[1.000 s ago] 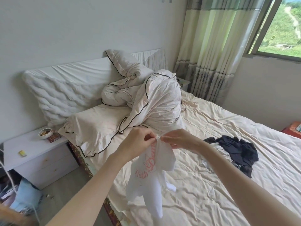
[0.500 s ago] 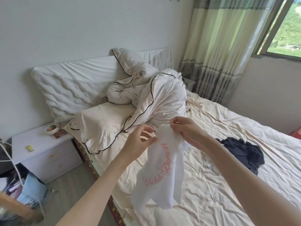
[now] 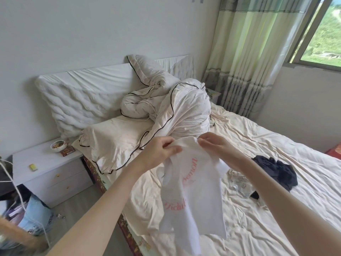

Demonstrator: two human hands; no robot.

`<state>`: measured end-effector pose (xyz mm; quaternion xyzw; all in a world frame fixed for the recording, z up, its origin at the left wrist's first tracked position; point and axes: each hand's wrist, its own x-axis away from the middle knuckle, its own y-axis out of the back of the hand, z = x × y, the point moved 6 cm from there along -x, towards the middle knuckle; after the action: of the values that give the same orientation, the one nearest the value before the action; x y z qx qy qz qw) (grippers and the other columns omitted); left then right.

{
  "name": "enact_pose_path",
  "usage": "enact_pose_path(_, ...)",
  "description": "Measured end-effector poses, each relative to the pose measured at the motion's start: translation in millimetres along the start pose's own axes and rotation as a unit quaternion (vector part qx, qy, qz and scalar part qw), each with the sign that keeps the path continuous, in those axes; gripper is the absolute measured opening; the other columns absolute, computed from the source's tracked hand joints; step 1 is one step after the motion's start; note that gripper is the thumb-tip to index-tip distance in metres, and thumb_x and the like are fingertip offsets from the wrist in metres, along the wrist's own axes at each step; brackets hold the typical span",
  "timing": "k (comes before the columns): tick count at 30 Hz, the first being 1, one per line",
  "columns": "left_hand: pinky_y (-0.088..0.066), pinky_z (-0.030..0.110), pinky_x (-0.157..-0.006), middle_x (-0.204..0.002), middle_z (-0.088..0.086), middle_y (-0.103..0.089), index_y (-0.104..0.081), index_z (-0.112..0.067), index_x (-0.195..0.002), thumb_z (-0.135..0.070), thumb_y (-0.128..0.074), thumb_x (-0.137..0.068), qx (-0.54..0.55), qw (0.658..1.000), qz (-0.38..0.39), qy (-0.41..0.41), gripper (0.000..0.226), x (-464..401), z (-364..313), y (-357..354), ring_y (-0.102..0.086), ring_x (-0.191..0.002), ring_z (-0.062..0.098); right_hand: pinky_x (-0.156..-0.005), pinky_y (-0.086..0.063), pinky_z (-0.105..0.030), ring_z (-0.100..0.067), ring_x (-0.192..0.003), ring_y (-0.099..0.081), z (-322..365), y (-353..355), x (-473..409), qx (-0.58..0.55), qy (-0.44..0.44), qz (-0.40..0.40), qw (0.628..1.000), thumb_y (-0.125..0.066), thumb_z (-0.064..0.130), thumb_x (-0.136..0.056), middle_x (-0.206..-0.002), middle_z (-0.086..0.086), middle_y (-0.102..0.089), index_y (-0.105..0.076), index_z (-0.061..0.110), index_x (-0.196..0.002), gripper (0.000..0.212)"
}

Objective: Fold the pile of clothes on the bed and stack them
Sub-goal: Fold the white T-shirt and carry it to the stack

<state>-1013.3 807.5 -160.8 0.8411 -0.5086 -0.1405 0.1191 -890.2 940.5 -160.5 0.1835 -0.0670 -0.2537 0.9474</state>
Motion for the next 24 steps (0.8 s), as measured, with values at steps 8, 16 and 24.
enact_pose_path(8,-0.046,0.019,-0.068,-0.079,-0.002,-0.064,-0.060,-0.019,-0.090,-0.014,-0.068,-0.086,-0.009,1.000,-0.005,-0.028,0.011,-7,-18,-4,-0.061,-0.072,0.006,-0.070,-0.043,-0.023,-0.007,-0.071,-0.056,17,-9,1,-0.067,0.087,-0.046,0.993,-0.058,0.010,-0.091,-0.073,0.004,-0.065,-0.068,0.006,-0.085,0.012)
enact_pose_path(16,-0.032,0.017,-0.054,-0.051,-0.011,-0.052,-0.060,-0.027,-0.054,-0.035,-0.076,-0.078,-0.106,0.993,-0.010,0.051,0.030,6,31,35,-0.043,-0.052,0.002,-0.067,-0.033,-0.034,-0.021,-0.072,-0.045,36,36,-11,-0.046,0.062,-0.140,0.987,-0.055,0.015,-0.094,-0.073,-0.008,-0.052,-0.063,0.012,-0.075,0.021)
enact_pose_path(24,-0.034,0.016,-0.057,-0.072,-0.007,-0.058,-0.062,-0.023,-0.074,-0.023,-0.068,-0.086,-0.294,0.950,-0.001,0.104,0.013,12,39,93,-0.049,-0.065,0.007,-0.063,-0.045,-0.031,-0.022,-0.063,-0.056,31,64,-14,-0.049,0.015,-0.100,0.994,-0.069,0.027,-0.082,-0.067,-0.009,-0.061,-0.064,0.005,-0.073,0.024)
